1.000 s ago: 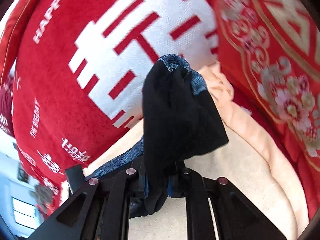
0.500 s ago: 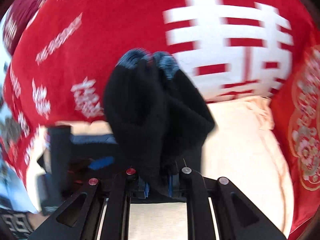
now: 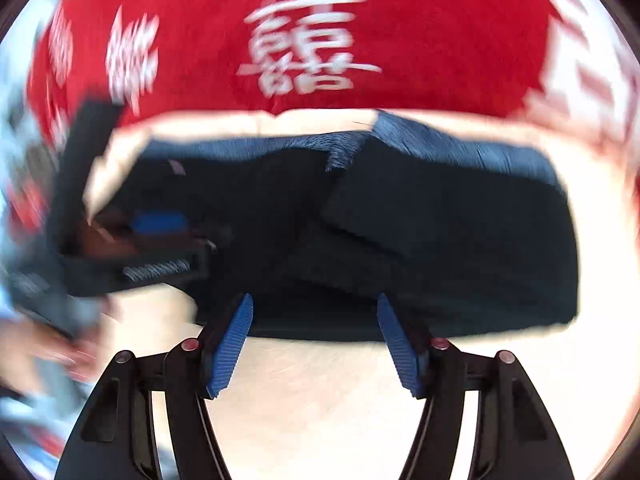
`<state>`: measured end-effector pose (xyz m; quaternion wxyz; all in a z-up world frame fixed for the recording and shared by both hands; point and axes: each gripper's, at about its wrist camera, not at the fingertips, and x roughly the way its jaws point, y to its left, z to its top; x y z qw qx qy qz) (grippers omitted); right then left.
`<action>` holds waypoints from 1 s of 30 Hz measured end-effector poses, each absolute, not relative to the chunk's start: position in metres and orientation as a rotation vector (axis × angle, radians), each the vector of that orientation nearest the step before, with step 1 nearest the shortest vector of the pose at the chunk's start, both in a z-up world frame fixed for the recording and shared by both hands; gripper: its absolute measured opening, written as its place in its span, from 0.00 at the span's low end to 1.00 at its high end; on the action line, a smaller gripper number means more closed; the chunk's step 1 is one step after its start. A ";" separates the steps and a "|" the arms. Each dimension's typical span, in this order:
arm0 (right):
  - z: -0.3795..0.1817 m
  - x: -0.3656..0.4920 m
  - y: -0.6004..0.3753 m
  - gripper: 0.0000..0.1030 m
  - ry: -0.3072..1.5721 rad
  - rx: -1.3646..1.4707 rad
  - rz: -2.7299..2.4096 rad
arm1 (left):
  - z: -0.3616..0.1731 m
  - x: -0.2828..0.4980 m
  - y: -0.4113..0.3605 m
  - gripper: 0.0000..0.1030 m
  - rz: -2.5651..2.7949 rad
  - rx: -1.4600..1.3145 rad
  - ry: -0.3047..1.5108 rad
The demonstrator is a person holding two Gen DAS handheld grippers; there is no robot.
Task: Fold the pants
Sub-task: 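Fold the held leg end over toward the waistband with the right gripper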
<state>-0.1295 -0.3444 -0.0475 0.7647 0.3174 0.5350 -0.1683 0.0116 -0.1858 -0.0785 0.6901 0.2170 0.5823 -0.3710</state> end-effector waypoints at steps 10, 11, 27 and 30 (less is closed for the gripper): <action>-0.093 -0.185 -0.425 0.62 0.862 1.450 -0.330 | -0.082 -0.032 -0.227 0.67 -0.938 0.451 1.332; -0.095 -0.186 -0.423 0.62 0.849 1.471 -0.328 | -0.080 -0.028 -0.222 0.67 -0.933 0.416 1.355; -0.145 -0.205 -0.439 0.06 0.649 1.801 -0.434 | -0.101 -0.050 -0.246 0.69 -0.902 0.476 1.267; -0.091 -0.192 -0.440 0.06 0.711 1.590 -0.350 | -0.096 -0.042 -0.244 0.69 -0.895 0.457 1.285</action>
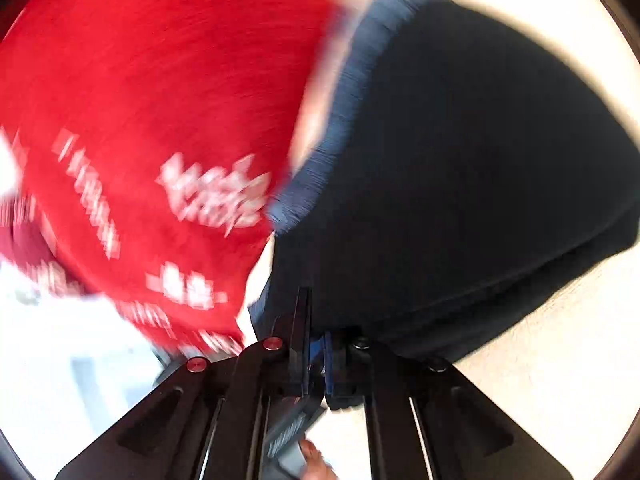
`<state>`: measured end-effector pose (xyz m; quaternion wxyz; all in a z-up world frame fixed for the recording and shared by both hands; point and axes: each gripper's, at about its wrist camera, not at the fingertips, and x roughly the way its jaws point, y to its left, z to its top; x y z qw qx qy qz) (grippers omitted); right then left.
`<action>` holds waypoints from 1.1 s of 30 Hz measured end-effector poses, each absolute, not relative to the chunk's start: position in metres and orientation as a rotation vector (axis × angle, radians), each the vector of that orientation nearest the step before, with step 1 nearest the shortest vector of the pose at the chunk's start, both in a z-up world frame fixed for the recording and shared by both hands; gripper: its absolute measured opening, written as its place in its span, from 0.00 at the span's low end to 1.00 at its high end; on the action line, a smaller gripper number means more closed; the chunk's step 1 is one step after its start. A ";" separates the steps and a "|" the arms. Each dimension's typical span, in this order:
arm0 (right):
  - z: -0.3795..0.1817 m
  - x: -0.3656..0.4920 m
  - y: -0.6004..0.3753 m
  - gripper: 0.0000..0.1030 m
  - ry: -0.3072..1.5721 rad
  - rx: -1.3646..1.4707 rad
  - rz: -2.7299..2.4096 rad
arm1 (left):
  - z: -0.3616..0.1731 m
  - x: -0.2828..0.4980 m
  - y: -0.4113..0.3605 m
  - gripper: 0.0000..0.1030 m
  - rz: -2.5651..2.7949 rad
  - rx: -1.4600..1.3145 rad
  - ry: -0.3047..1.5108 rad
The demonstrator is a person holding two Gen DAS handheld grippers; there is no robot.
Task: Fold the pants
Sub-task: 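Fold the held leg end over toward the waistband with the right gripper, then lower the folded end onto the trousers and open the right gripper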
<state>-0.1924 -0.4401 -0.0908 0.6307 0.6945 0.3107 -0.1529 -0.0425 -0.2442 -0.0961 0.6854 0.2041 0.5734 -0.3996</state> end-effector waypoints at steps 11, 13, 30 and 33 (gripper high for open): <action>-0.138 -0.182 -0.407 0.05 0.915 1.538 -0.356 | -0.078 -0.025 -0.201 0.69 -0.779 0.456 1.241; -0.125 -0.181 -0.404 0.08 0.974 1.458 -0.334 | -0.075 -0.023 -0.200 0.69 -0.777 0.465 1.238; -0.086 -0.161 -0.530 0.12 1.149 0.976 -0.461 | -0.066 -0.058 -0.352 0.69 -0.962 0.549 1.172; -0.107 -0.152 -0.507 0.12 1.156 1.012 -0.429 | -0.098 -0.054 -0.342 0.69 -0.911 0.575 1.238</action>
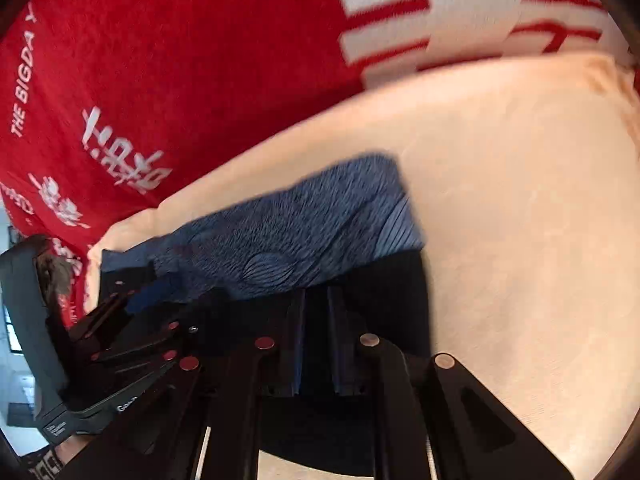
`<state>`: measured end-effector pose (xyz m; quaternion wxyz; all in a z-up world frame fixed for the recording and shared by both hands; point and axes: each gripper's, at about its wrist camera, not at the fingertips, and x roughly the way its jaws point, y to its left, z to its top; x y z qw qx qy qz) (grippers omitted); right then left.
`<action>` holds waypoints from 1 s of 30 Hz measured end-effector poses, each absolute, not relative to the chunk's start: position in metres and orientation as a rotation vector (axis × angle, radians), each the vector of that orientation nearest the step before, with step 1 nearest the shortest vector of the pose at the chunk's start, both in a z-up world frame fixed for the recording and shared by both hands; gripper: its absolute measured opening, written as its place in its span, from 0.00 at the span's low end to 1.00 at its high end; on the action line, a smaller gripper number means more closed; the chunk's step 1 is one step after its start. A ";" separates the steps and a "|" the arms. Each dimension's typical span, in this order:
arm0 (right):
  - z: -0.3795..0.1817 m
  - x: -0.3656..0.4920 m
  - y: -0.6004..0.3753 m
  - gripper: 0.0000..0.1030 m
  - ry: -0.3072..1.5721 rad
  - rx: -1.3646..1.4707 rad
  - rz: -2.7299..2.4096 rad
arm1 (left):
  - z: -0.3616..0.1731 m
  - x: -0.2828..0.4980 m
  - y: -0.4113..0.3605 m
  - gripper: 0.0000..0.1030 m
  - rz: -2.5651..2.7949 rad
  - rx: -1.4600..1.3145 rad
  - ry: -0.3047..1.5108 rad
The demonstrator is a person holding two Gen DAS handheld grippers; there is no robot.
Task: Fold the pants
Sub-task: 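Lower the folded end onto the trousers and open the right gripper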
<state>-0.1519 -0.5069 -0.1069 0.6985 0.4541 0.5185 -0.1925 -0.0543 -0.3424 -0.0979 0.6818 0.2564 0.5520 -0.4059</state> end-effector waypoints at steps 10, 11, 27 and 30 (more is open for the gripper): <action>-0.102 -0.156 -0.461 0.12 1.161 1.010 -0.389 | -0.082 -0.057 -0.284 0.69 -0.899 0.545 1.267; -0.104 -0.157 -0.462 0.12 1.151 1.032 -0.408 | -0.080 -0.054 -0.275 0.69 -0.885 0.527 1.276; -0.078 -0.117 -0.386 0.43 1.225 0.943 -0.431 | -0.044 -0.029 -0.193 0.69 -0.946 0.531 1.302; -0.078 -0.108 -0.372 0.43 1.250 0.924 -0.416 | -0.041 -0.019 -0.181 0.69 -0.941 0.488 1.305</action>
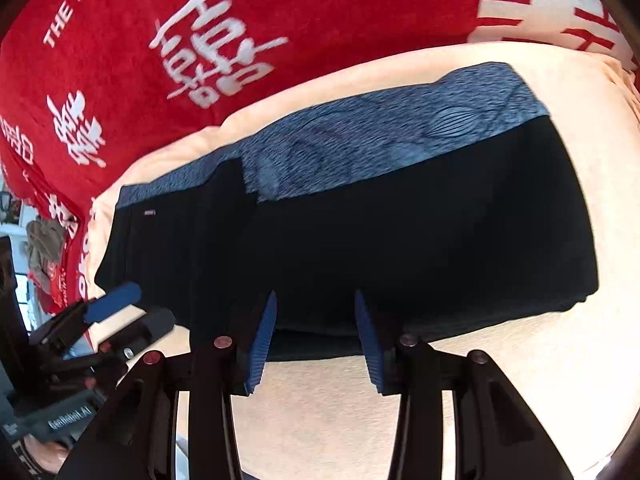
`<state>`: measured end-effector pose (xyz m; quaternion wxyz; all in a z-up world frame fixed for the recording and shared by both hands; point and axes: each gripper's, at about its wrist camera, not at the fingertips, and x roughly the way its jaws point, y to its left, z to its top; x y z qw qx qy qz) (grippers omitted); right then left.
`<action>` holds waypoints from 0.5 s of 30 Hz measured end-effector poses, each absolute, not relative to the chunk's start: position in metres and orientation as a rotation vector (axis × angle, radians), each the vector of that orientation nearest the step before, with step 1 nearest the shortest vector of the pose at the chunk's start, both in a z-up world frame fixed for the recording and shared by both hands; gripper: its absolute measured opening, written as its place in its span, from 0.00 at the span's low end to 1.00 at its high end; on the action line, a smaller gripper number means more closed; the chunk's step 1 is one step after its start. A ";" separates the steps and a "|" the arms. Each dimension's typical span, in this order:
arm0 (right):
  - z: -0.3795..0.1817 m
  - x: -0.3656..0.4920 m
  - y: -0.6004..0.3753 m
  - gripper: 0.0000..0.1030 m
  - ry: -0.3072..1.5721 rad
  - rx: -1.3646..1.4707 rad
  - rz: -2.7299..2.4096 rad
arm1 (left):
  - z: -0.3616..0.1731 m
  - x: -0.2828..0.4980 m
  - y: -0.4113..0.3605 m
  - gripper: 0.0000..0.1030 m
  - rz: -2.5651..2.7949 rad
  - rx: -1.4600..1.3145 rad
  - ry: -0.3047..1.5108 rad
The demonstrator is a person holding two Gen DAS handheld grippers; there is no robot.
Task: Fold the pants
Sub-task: 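Lower the folded end onto the trousers and open the right gripper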
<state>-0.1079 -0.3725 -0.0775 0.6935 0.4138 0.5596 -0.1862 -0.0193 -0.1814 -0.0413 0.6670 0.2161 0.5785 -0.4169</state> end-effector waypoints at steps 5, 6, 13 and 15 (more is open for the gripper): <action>-0.072 -0.101 -0.355 0.43 1.293 0.883 -0.379 | -0.042 0.006 -0.154 0.69 -0.895 0.399 1.335; -0.070 -0.100 -0.352 0.44 1.300 0.875 -0.373 | -0.043 0.012 -0.148 0.69 -0.880 0.380 1.347; -0.047 -0.083 -0.337 0.44 1.304 0.742 -0.359 | -0.059 0.047 -0.104 0.69 -0.763 0.290 1.388; -0.044 -0.069 -0.338 0.44 1.298 0.708 -0.350 | -0.064 0.054 -0.094 0.69 -0.725 0.272 1.392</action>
